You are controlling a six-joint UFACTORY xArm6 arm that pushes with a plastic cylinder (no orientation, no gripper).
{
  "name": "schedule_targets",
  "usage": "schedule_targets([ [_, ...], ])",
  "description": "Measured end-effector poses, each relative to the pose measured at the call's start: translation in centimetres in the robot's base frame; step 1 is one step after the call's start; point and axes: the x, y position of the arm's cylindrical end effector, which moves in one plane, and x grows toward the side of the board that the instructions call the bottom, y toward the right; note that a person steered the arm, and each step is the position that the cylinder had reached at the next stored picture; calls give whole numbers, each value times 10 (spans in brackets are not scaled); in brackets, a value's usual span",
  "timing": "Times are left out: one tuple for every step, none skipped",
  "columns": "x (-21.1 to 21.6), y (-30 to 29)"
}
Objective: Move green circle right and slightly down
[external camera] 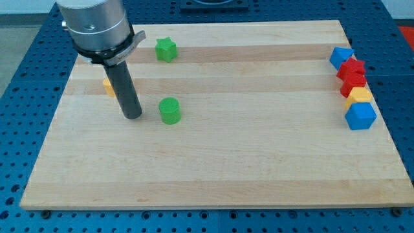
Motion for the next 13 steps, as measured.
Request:
schedule_targets([
  [0, 11],
  [0, 11],
  [-1, 11],
  [-4, 12],
  [-4, 24],
  [-4, 33],
  [-4, 41],
  [-4, 45],
  [-4, 54],
  [-4, 62],
  [-4, 66],
  [-4, 73],
  [-4, 74],
])
